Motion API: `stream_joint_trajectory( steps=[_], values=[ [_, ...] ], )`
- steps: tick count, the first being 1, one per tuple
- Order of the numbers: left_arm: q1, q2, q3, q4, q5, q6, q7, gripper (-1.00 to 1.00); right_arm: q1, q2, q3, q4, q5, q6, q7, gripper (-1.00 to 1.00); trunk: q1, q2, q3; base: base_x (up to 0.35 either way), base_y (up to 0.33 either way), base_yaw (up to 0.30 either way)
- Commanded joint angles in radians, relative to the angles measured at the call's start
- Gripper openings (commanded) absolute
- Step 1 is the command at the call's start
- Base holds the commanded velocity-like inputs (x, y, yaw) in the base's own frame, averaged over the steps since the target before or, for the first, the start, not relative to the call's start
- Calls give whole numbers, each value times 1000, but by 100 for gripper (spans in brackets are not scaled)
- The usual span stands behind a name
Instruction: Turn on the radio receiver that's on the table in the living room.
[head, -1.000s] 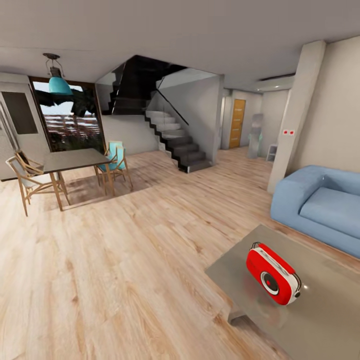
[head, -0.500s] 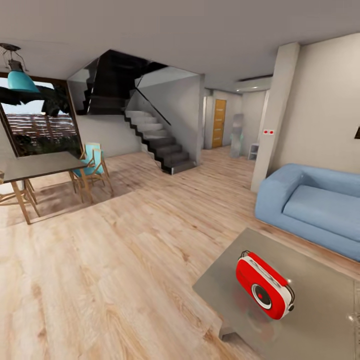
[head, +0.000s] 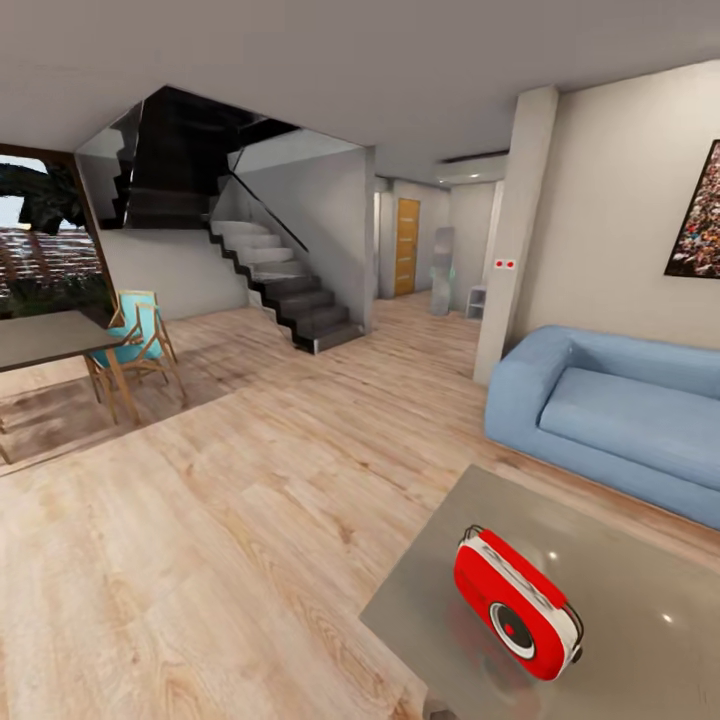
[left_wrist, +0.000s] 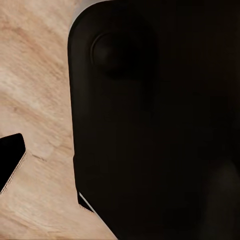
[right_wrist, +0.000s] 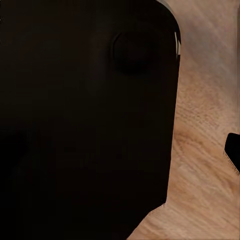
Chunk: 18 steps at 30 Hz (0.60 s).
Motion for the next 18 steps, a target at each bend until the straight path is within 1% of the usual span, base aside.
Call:
stream_joint_trajectory(
  steps=[1, 6, 18],
  values=[
    [0, 0, 0, 0, 0, 0, 0, 100, 0, -1, 0, 0, 0, 0, 0, 100, 0, 0, 0, 323, 0, -8],
    [0, 0, -1, 0, 0, 0, 0, 100, 0, 0, 0, 0, 0, 0, 0, 100, 0, 0, 0, 323, 16, -3],
    [0, 0, -1, 0, 0, 0, 0, 100, 0, -1, 0, 0, 0, 0, -1, 100, 0, 0, 0, 323, 77, 0]
  ],
)
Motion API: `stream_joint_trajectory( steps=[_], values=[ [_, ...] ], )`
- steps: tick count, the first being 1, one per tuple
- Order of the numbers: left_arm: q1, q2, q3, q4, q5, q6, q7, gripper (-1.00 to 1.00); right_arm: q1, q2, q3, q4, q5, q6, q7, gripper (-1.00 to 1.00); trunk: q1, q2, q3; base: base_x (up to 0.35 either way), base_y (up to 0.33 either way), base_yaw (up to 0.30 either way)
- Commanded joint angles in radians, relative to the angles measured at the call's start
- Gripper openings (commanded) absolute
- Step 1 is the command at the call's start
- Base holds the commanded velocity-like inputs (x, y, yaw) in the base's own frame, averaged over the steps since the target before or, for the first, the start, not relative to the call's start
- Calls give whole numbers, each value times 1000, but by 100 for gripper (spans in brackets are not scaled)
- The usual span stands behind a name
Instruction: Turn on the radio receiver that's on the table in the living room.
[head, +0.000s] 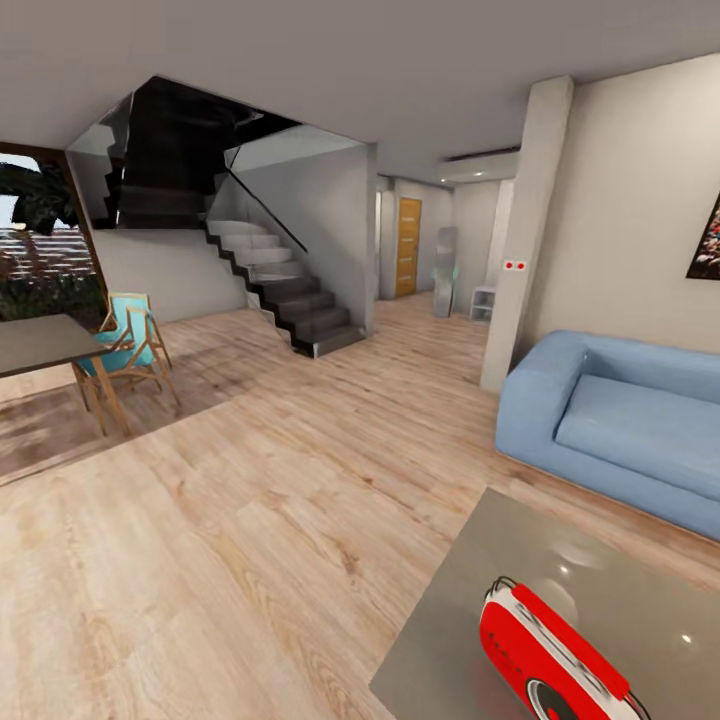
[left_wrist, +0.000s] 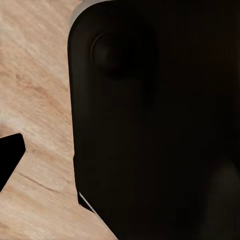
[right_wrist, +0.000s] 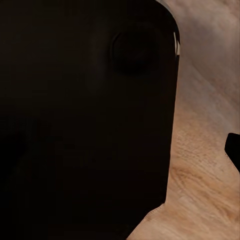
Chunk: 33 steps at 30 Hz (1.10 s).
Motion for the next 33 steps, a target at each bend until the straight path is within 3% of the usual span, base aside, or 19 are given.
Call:
stream_joint_trajectory(
  steps=[1, 33],
  values=[
    [0, 0, 0, 0, 0, 0, 0, 100, 0, 1, 0, 0, 0, 0, -1, 100, 0, 0, 0, 287, 69, -103],
    [0, -1, 0, 0, -5, -9, 0, 100, 0, 1, -1, 0, 0, 0, -1, 100, 0, 0, 0, 23, 4, -272]
  ],
)
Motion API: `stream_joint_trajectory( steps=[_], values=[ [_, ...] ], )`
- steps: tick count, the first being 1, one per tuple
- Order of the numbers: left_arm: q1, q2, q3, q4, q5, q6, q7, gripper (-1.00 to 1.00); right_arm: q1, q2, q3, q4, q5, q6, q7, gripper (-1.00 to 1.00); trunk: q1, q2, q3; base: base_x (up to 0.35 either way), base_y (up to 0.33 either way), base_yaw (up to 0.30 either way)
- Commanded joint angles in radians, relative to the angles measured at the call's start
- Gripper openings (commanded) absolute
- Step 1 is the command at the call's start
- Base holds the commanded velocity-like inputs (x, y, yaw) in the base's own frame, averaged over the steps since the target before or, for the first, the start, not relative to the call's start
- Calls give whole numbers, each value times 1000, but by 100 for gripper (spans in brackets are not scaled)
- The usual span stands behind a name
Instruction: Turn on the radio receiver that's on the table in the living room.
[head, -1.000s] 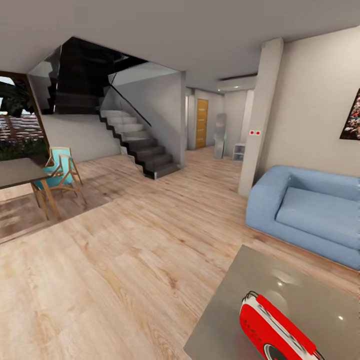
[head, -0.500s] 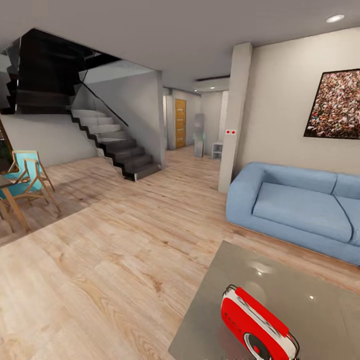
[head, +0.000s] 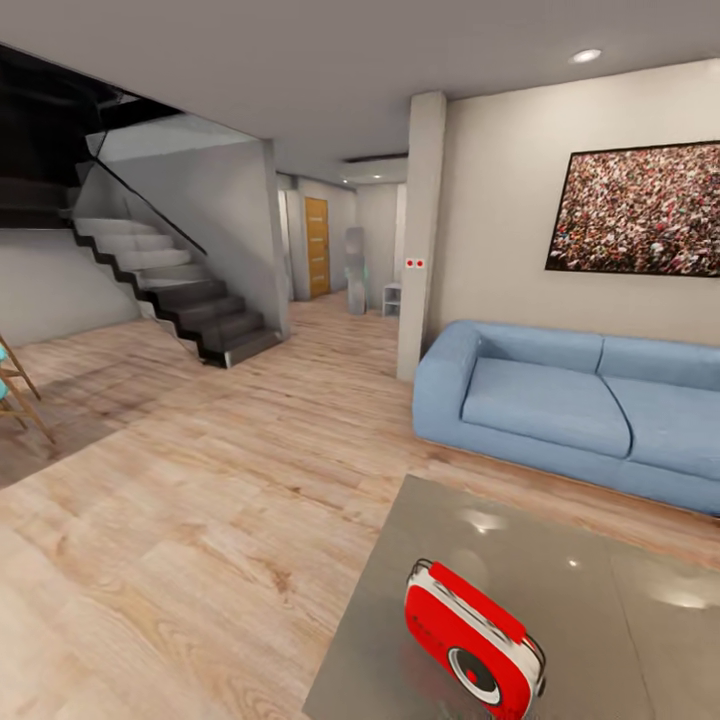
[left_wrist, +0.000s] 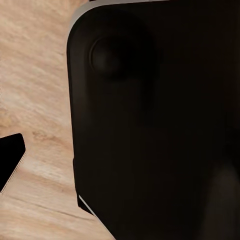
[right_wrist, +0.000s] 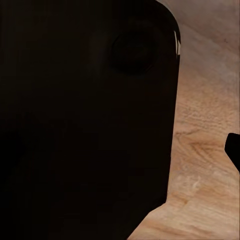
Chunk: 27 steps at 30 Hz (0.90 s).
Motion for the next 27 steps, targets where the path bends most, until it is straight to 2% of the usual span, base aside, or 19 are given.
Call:
stream_joint_trajectory(
  steps=[1, 11, 27],
  values=[
    [0, 0, 0, 0, 0, 0, 0, 100, 0, 0, 0, 0, 0, 0, 0, 100, 0, 0, 0, 0, 0, -282],
    [0, 0, 0, 0, 0, 0, 0, 100, 0, 0, 0, 0, 0, 0, 0, 100, 0, 0, 0, 4, 4, -243],
    [0, 1, -2, 0, -1, 6, -1, 100, 0, -1, 0, 0, 0, 1, 1, 100, 0, 0, 0, 218, 212, -16]
  ],
)
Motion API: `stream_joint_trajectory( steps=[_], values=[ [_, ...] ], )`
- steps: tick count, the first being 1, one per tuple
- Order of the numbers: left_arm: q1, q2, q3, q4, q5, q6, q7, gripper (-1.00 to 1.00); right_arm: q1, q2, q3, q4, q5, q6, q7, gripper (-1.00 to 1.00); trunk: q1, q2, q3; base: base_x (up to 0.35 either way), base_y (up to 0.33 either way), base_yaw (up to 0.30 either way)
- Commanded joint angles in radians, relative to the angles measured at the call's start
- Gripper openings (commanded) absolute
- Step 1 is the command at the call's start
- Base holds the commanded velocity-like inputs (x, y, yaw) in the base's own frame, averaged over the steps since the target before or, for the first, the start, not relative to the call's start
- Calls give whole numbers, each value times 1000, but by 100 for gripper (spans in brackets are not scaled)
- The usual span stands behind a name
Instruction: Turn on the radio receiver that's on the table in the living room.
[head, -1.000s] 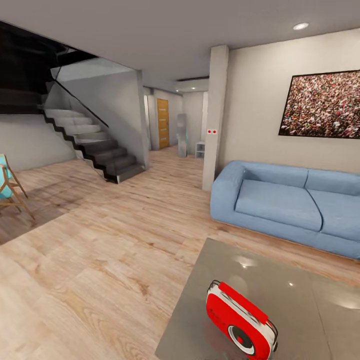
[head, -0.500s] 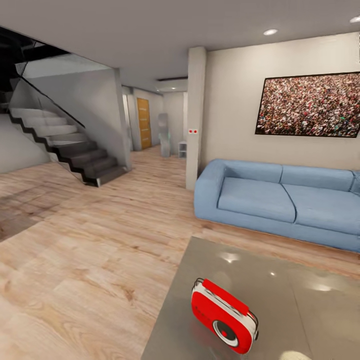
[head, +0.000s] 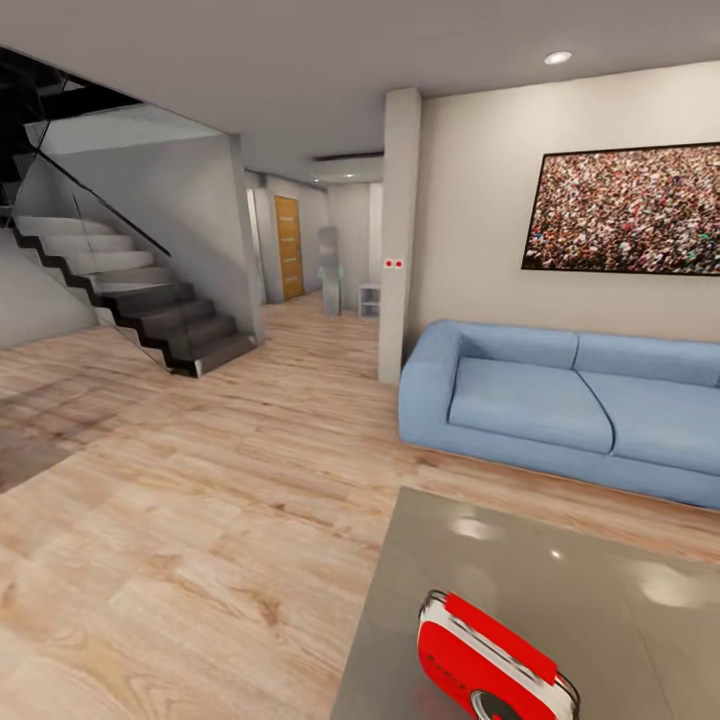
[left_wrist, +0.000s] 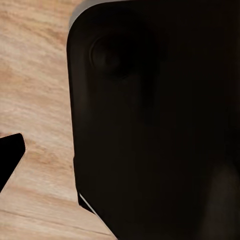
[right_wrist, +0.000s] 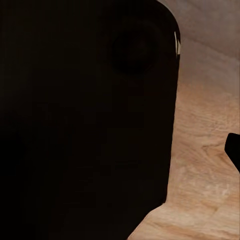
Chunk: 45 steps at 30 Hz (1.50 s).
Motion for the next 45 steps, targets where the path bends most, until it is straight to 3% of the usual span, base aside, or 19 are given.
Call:
stream_joint_trajectory(
  steps=[1, 11, 45],
  values=[
    [0, 0, -1, 0, 0, 1, 0, 100, 0, 0, 0, 0, 0, 0, 0, 100, 0, 0, 0, 246, 244, 0],
    [0, 0, 0, 0, 1, -1, 1, 100, 0, 1, 1, 0, 0, -1, -1, 100, 0, 0, 0, 224, 160, -72],
    [0, 0, 3, 0, 1, -8, 1, 100, 0, 1, 0, 0, 0, -1, -1, 100, 0, 0, 0, 8, 2, -278]
  ],
)
